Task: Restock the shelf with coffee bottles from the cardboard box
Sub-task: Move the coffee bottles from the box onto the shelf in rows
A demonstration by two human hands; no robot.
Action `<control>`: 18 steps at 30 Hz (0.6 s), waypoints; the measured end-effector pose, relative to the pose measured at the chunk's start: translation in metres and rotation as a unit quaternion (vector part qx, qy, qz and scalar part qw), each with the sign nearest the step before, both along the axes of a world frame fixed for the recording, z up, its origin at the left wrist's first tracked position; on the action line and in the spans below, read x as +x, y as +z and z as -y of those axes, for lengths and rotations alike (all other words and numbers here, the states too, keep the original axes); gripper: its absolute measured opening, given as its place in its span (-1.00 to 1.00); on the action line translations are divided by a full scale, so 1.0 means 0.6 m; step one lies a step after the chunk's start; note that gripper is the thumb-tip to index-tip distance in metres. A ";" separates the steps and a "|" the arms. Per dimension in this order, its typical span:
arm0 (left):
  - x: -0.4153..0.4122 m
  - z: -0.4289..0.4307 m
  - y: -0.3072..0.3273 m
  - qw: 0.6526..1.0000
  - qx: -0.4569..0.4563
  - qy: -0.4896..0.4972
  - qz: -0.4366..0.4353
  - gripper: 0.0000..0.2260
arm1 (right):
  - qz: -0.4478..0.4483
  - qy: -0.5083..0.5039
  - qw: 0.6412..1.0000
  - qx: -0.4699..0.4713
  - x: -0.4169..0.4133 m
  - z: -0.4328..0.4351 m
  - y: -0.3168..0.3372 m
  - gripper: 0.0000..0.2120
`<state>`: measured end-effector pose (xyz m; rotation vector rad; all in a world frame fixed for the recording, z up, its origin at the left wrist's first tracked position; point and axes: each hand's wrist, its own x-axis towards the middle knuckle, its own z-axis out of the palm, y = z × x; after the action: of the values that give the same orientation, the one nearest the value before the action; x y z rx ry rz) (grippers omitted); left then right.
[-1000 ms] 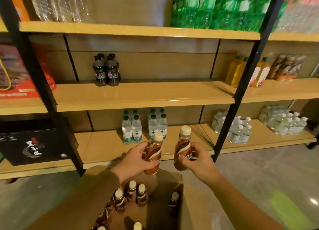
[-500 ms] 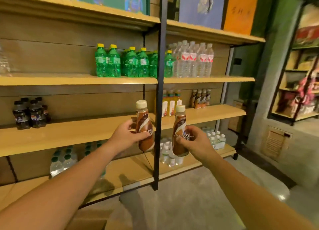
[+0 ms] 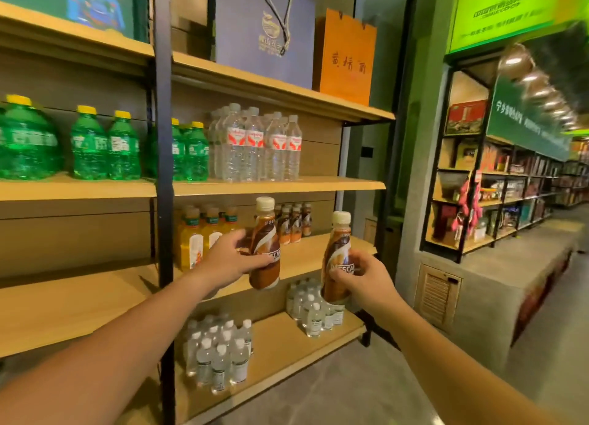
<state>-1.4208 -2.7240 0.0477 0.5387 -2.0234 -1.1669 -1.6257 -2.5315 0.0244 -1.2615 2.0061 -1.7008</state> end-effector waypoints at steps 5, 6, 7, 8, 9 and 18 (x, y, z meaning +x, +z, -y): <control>-0.182 0.059 0.022 1.000 0.016 -0.010 0.003 -0.66 | -0.009 -0.006 1.000 -0.013 -0.174 0.051 0.034 -0.57; -0.210 0.067 0.026 1.000 0.018 -0.012 0.005 -0.67 | -0.013 -0.009 1.000 -0.010 -0.208 0.063 0.039 -0.57; -0.239 0.075 0.028 1.000 0.019 -0.014 0.008 -0.67 | -0.016 -0.010 1.000 -0.007 -0.241 0.076 0.040 -0.59; -0.267 0.083 0.027 1.000 0.018 -0.015 0.014 -0.67 | -0.020 -0.009 1.000 -0.006 -0.275 0.090 0.040 -0.60; -0.294 0.093 0.024 1.000 0.014 -0.013 0.020 -0.66 | -0.023 -0.006 1.000 -0.005 -0.308 0.105 0.037 -0.61; -0.535 0.187 -0.035 0.997 0.014 0.055 0.058 -0.58 | -0.025 0.058 0.998 0.022 -0.620 0.272 -0.032 -0.50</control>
<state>-1.7418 -2.8360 0.0265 0.7383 -2.0488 -1.1219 -1.9975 -2.6948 0.0054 -1.3905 1.9443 -1.5791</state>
